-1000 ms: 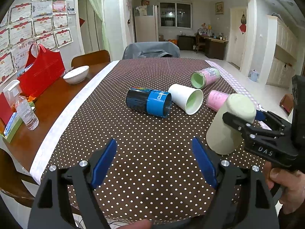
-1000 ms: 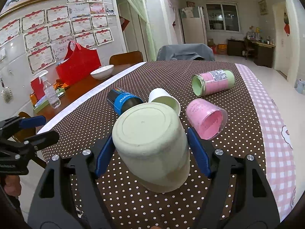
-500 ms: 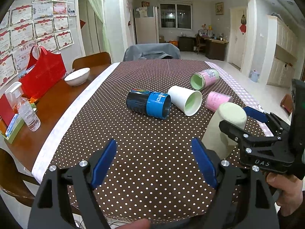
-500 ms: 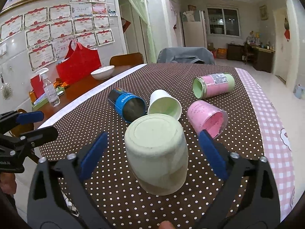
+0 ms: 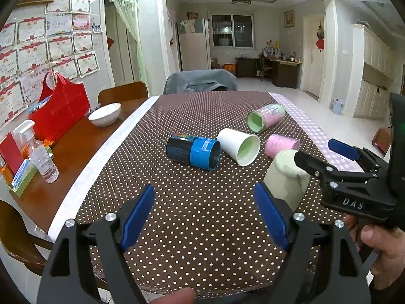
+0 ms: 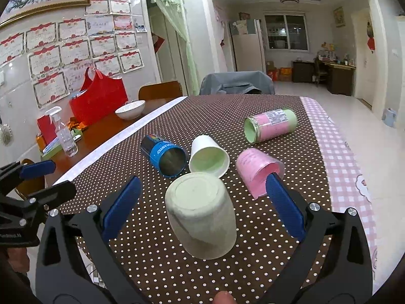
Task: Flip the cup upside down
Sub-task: 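Lower the upside-down pale green cup onto the tablecloth with the right gripper, then open the right gripper and pull it back from the cup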
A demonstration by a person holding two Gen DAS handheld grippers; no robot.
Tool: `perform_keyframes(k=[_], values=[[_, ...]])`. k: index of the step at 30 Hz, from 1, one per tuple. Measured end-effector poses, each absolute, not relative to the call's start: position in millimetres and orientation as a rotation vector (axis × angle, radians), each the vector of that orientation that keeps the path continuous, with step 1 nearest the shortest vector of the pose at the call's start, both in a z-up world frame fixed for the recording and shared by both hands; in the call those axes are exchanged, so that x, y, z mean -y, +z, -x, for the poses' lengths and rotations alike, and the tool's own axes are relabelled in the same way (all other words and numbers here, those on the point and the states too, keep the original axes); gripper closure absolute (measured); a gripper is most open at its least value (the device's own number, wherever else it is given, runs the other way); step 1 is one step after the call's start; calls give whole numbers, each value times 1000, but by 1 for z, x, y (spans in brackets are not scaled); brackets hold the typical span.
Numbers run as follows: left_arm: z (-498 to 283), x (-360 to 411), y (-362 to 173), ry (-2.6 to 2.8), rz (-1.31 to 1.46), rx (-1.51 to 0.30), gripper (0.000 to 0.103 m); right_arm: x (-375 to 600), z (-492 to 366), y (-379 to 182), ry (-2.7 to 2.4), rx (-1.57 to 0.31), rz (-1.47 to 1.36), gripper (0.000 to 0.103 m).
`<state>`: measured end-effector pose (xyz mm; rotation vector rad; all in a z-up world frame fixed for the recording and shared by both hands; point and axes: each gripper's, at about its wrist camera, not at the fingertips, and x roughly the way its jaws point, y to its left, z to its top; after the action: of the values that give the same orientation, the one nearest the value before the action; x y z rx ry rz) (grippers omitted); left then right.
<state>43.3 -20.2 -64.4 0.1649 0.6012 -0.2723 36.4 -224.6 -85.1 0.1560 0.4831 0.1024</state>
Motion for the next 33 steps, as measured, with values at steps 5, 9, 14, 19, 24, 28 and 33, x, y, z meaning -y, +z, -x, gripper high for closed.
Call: perform_keyframes(k=[5, 9, 14, 19, 24, 28, 33], values=[[-36, 25, -55, -255, -174, -571, 16, 231, -28, -73, 82, -474, -178, 6], [-28, 25, -46, -241, -175, -539, 15, 234, -18, -62, 72, -464, -187, 6], [-16, 29, -34, -225, -184, -491, 13, 235, 1, -42, 67, -429, -194, 6], [-7, 33, -25, -217, -196, -448, 13, 236, 20, -27, 62, -385, -193, 6], [-1, 37, -20, -210, -206, -425, 13, 239, 33, -18, 49, -357, -201, 6], [3, 39, -20, -181, -211, -417, 13, 242, 41, -15, 28, -344, -214, 6], [10, 42, -19, -169, -218, -421, 13, 245, 51, -12, 2, -336, -220, 6]])
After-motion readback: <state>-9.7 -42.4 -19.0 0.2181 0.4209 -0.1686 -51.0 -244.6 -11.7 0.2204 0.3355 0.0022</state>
